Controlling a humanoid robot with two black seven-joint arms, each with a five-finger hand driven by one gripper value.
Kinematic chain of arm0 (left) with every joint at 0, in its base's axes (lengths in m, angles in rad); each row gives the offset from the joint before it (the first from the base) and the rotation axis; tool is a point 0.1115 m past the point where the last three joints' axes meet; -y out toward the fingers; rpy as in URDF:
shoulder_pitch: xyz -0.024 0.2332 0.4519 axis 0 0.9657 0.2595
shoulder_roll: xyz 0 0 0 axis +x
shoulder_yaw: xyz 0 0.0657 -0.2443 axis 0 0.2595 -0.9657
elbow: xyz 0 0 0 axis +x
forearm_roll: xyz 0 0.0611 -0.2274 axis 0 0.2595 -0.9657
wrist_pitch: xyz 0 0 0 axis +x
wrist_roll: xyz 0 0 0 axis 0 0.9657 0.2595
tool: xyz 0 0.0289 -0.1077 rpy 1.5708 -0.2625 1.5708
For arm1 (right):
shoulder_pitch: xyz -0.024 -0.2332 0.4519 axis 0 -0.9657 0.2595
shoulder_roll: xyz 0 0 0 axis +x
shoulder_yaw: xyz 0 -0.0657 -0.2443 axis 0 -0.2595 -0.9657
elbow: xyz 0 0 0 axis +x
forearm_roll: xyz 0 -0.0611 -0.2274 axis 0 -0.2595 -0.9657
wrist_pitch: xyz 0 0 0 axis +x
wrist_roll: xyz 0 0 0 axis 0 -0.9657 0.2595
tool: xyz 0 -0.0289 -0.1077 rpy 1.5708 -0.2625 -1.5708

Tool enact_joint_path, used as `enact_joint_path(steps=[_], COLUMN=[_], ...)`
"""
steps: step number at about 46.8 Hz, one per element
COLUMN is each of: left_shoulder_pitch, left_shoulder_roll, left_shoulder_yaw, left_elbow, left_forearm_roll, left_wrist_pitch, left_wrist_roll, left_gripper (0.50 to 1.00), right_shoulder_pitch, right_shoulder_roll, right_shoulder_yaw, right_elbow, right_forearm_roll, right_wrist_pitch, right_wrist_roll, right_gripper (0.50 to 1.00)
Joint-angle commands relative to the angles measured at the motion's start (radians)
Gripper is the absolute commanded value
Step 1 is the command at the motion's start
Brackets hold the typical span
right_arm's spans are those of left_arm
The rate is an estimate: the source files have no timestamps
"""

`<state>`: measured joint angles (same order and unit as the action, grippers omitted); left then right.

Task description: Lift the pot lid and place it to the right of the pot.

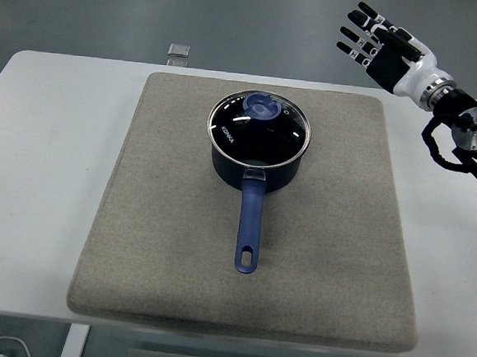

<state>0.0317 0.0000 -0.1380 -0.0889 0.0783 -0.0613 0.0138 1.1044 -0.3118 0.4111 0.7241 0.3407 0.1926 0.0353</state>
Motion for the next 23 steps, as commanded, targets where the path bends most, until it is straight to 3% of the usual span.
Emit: enact_joint_path(steps=[1, 23], left_shoulder_pitch=[-0.001, -0.001], left_shoulder_roll=[0.0, 0.0], left_shoulder_yaw=[0.0, 0.0], left_elbow=[-0.002, 0.001], left_forearm_roll=[0.0, 0.0], left_wrist_pitch=[0.0, 0.003], left_wrist_roll=[0.0, -0.002], left_gripper=[1.0, 1.0], right_shoulder_pitch=[-0.001, 0.008], right_shoulder_roll=[-0.001, -0.007], right_shoulder_yaw=[0.0, -0.002], right_elbow=[0.0, -0.002], right_forearm_roll=[0.0, -0.015], right_wrist_pitch=[0.002, -0.001], right_wrist_roll=[0.0, 0.002], right_gripper=[0.919, 0.919])
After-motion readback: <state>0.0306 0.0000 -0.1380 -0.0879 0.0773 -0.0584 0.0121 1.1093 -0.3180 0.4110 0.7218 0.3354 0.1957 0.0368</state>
